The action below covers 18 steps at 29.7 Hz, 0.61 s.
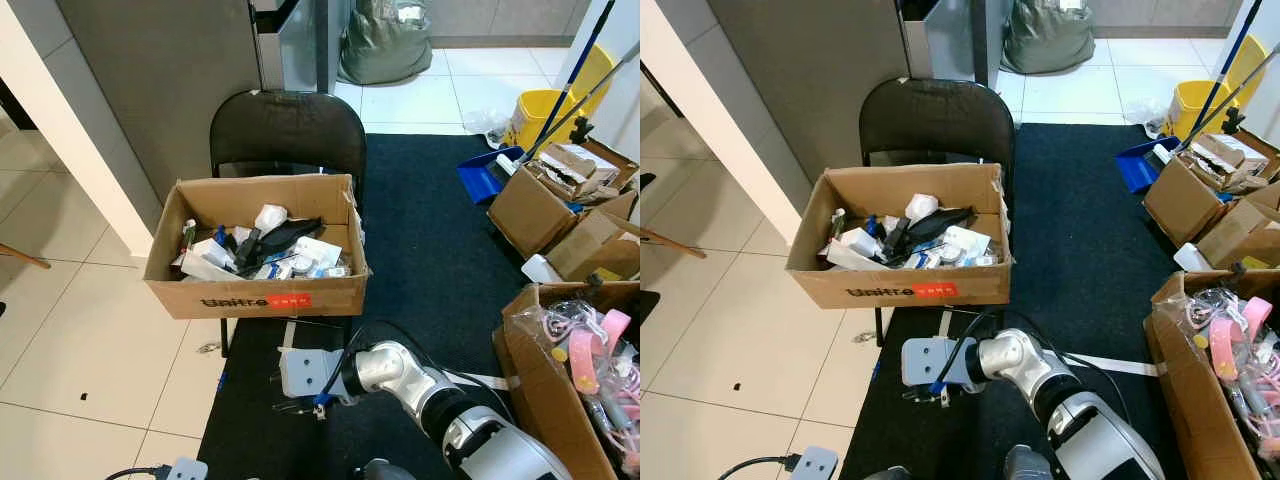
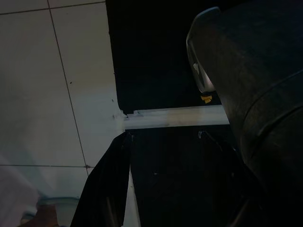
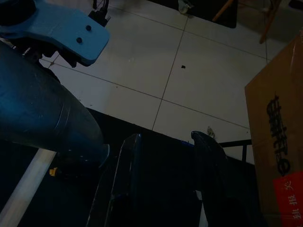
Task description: Picking trash to rubbish bin
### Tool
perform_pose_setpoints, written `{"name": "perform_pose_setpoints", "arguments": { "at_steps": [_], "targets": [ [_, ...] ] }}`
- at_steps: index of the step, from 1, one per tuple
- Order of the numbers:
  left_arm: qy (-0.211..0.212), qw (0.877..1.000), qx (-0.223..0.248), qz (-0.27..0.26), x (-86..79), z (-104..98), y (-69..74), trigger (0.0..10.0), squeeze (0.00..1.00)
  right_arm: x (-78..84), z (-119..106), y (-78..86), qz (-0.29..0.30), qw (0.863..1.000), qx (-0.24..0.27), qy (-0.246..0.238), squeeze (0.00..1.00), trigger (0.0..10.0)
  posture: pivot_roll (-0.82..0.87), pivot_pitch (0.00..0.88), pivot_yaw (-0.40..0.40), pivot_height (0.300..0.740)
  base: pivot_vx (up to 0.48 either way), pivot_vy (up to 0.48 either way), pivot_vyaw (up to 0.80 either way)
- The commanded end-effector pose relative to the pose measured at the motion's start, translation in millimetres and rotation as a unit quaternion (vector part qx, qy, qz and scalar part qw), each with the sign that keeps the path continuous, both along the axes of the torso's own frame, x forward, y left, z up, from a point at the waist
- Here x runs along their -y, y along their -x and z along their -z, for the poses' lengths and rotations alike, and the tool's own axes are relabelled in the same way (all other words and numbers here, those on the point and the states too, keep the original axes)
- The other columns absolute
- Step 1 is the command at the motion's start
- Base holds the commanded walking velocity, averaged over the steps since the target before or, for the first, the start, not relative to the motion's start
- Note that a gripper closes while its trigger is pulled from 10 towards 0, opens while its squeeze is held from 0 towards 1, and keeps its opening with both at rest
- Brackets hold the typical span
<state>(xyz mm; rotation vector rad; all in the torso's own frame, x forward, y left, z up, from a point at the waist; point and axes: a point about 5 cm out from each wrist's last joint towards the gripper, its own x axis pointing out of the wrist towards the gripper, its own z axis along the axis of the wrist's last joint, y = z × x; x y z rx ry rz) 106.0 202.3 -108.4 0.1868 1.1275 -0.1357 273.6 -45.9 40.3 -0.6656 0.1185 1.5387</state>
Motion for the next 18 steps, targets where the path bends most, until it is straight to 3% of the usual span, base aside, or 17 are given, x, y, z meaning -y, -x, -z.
{"name": "perform_pose_setpoints", "arguments": {
  "at_steps": [1,18],
  "targets": [
    [0.001,1.000,-0.016,0.000,0.0,2.4,8.6,10.0,0.00,-1.6,2.0,2.5,-0.006,1.000,-0.004,0.001,0.00,10.0,-0.03,0.091,0.069,0.740,0.000,0.000,0.00],
    [0.005,1.000,-0.015,-0.003,3.2,2.9,8.5,10.0,0.00,-1.2,1.2,1.8,-0.007,1.000,-0.003,0.000,0.00,10.0,-0.03,0.099,0.067,0.740,0.000,0.000,0.00]
  ]
}}
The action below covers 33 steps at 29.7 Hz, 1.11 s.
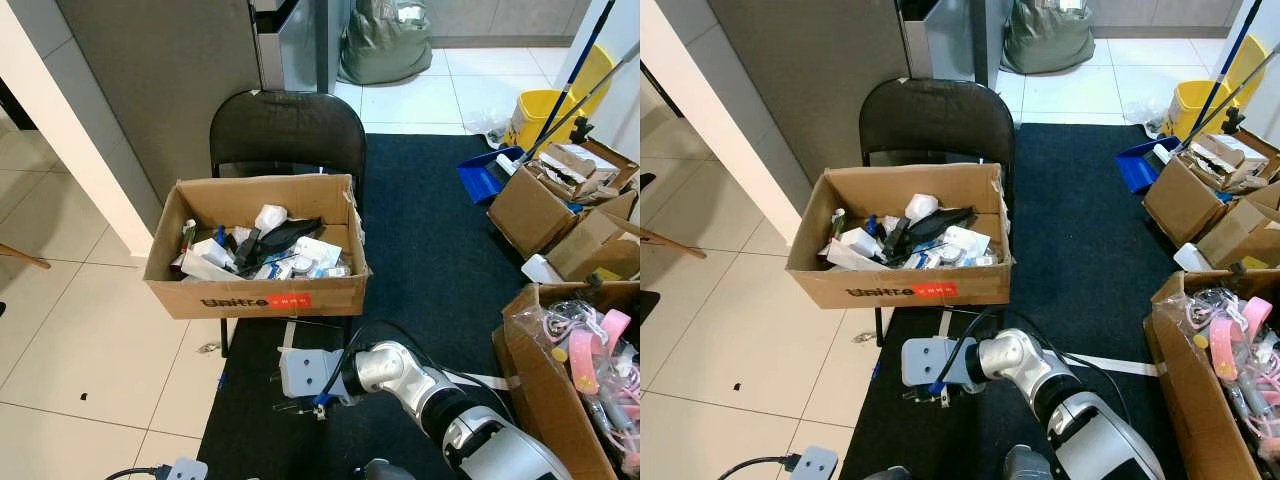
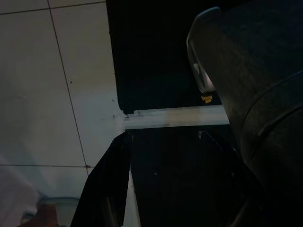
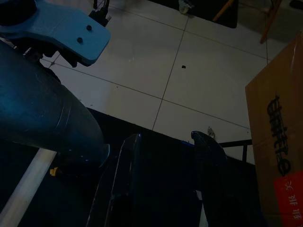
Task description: Picking trash to rubbish bin
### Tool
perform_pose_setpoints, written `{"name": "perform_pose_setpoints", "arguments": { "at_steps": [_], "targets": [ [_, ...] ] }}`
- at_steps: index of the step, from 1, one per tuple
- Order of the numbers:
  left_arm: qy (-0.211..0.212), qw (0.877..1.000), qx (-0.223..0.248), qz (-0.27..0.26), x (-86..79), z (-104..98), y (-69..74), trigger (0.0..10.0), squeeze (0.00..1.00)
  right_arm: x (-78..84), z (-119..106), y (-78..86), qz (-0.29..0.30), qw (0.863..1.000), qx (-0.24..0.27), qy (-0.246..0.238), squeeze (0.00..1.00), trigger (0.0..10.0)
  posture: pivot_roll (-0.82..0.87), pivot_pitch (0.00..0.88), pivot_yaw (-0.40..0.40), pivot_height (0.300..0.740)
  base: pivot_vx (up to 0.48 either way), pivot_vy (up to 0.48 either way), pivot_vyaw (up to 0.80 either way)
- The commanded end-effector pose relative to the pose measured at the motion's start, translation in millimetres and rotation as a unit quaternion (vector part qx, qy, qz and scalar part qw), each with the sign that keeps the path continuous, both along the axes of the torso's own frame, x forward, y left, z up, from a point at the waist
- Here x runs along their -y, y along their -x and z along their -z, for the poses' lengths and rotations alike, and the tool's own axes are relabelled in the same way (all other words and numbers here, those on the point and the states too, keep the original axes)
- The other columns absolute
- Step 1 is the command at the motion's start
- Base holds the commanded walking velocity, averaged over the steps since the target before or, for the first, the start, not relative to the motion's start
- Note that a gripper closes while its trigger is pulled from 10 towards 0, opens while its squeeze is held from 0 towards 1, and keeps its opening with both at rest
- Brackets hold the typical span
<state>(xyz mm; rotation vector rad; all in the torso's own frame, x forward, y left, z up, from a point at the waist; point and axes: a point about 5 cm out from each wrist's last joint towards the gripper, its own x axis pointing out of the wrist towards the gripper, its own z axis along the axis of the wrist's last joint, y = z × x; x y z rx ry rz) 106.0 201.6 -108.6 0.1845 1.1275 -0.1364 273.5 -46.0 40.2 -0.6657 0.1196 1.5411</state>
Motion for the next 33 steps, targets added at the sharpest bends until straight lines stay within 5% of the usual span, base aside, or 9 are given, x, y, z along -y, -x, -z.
{"name": "perform_pose_setpoints", "arguments": {
  "at_steps": [1,33],
  "targets": [
    [0.004,1.000,-0.015,-0.003,2.5,2.8,8.5,10.0,0.00,-1.4,1.1,1.6,-0.006,1.000,-0.003,0.000,0.00,10.0,-0.03,0.099,0.067,0.740,0.000,0.000,0.00],
    [0.005,1.000,-0.016,-0.004,3.7,2.8,7.3,10.0,0.00,-2.3,1.0,1.5,-0.006,1.000,-0.002,0.000,0.00,10.0,-0.03,0.097,0.066,0.740,0.000,0.000,0.00]
  ]
}}
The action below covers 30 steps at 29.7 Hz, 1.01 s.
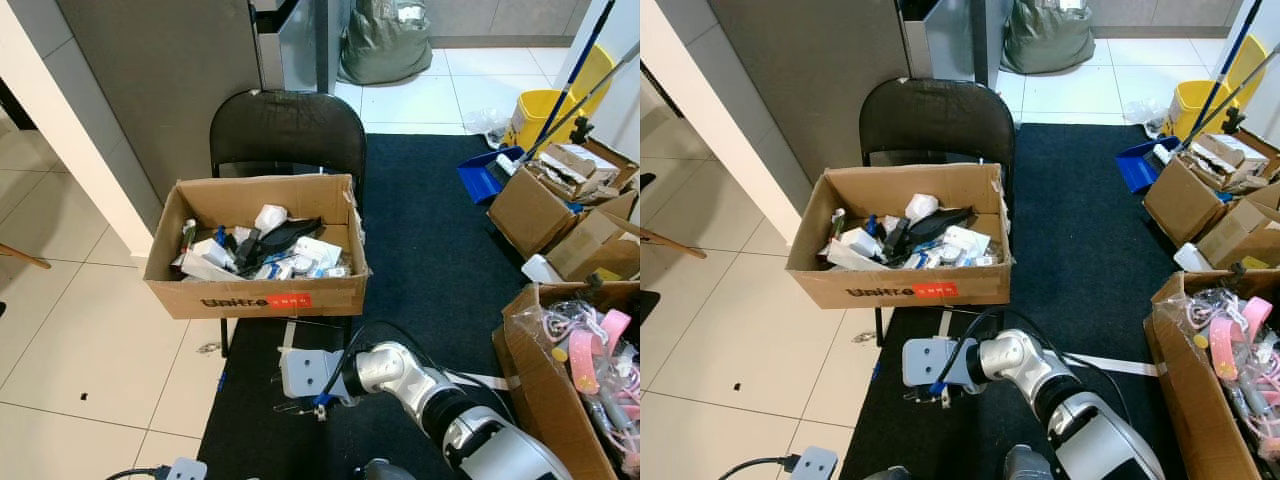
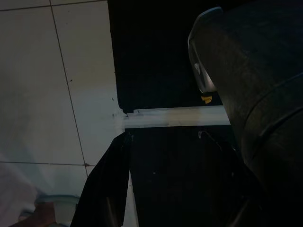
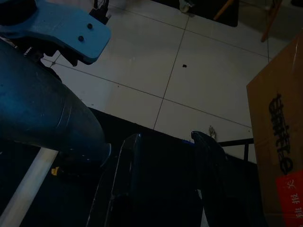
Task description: Picking trash to rubbish bin
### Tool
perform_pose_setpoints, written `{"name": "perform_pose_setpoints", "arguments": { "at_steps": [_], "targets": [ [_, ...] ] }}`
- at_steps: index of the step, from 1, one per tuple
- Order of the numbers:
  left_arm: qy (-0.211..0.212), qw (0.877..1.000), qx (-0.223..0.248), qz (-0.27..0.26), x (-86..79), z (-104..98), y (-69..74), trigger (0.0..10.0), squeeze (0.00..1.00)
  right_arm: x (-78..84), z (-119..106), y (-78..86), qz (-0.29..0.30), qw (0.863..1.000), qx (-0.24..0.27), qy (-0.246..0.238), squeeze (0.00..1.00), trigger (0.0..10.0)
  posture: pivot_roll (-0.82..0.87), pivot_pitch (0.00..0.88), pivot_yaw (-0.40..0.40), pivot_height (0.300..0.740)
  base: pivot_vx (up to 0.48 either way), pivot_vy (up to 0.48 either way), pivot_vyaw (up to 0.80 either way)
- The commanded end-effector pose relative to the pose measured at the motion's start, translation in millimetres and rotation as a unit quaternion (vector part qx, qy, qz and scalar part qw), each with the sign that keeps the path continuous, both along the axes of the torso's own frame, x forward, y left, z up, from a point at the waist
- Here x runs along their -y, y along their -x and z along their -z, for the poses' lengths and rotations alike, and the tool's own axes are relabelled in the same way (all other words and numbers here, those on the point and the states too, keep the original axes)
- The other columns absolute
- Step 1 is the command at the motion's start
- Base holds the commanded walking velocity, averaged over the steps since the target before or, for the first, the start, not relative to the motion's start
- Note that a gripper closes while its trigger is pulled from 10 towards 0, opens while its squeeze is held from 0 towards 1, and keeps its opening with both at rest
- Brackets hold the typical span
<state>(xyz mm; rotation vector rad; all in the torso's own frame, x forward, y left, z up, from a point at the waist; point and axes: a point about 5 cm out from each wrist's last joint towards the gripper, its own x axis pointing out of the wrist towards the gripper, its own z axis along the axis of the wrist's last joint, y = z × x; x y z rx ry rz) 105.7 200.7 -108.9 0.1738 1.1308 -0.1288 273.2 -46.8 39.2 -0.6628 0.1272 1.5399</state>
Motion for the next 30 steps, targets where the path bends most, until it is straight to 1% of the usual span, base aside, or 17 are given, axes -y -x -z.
{"name": "perform_pose_setpoints", "arguments": {
  "at_steps": [1,30],
  "targets": [
    [0.003,1.000,-0.014,0.001,2.8,2.5,7.0,10.0,0.00,-3.2,-0.1,1.3,-0.007,1.000,0.001,-0.002,0.00,10.0,-0.03,0.097,0.066,0.740,0.000,0.000,0.00],
    [0.004,1.000,-0.017,0.009,4.9,2.9,7.6,10.0,0.00,-1.2,0.9,2.0,-0.007,1.000,0.000,-0.001,0.00,10.0,-0.04,0.090,0.061,0.740,0.000,0.000,0.00]
  ]
}}
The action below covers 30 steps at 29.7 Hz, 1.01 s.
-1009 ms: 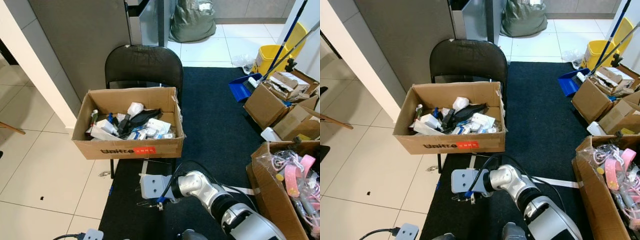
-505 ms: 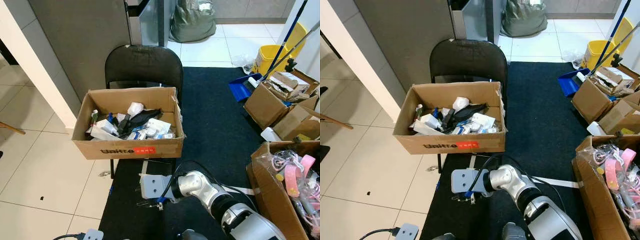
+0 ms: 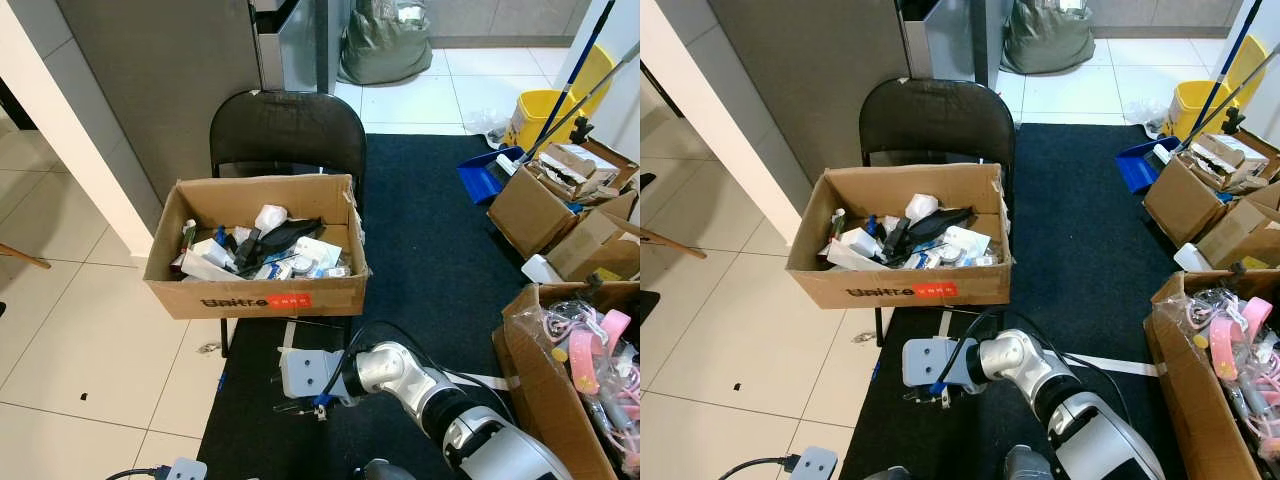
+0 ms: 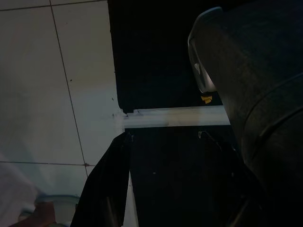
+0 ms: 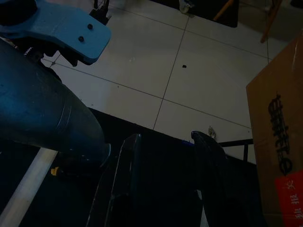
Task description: Picking trash to rubbish bin
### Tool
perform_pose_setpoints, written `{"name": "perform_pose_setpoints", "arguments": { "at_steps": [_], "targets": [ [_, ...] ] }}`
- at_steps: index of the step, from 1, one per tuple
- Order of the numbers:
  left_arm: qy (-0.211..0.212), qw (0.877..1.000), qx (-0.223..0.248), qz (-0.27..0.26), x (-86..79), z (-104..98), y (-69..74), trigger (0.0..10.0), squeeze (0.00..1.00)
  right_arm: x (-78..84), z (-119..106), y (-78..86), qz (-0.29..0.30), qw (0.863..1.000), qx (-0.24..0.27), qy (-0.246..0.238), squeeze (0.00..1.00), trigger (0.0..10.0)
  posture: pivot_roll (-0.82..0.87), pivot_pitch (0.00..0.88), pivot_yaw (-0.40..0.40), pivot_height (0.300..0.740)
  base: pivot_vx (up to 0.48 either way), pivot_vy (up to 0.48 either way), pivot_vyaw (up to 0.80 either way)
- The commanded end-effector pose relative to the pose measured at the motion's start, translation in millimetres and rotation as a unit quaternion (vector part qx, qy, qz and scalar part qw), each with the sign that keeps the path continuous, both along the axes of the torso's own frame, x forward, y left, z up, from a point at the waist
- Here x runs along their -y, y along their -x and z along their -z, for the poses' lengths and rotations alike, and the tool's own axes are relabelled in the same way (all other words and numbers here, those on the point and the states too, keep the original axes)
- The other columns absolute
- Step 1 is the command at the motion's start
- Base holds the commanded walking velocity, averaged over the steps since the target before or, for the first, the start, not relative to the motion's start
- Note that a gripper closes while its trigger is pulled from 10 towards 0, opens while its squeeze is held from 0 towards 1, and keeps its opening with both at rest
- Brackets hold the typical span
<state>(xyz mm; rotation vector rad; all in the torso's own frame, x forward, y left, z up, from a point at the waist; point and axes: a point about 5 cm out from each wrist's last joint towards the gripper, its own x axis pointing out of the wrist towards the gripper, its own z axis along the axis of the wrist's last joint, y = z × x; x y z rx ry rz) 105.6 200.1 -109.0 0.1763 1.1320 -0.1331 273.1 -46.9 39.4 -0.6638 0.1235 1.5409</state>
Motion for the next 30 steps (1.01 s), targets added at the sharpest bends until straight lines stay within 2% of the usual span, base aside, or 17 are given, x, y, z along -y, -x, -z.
{"name": "perform_pose_setpoints", "arguments": {
  "at_steps": [1,17,30],
  "targets": [
    [0.004,1.000,-0.016,0.007,4.5,2.8,7.4,10.0,0.00,-1.2,1.1,2.0,-0.006,1.000,-0.001,-0.001,0.00,10.0,-0.04,0.090,0.059,0.740,0.000,0.000,0.00],
    [0.007,1.000,-0.016,0.003,5.9,3.0,7.5,10.0,0.00,-1.2,0.2,1.2,-0.007,1.000,-0.001,-0.001,0.00,10.0,-0.04,0.096,0.058,0.740,0.000,0.000,0.00],
    [0.009,1.000,-0.010,0.003,8.6,1.6,-0.4,10.0,0.00,-0.6,-0.4,0.2,-0.006,1.000,-0.001,0.000,0.00,10.0,-0.04,0.094,0.055,0.740,0.000,0.000,0.00]
  ]
}}
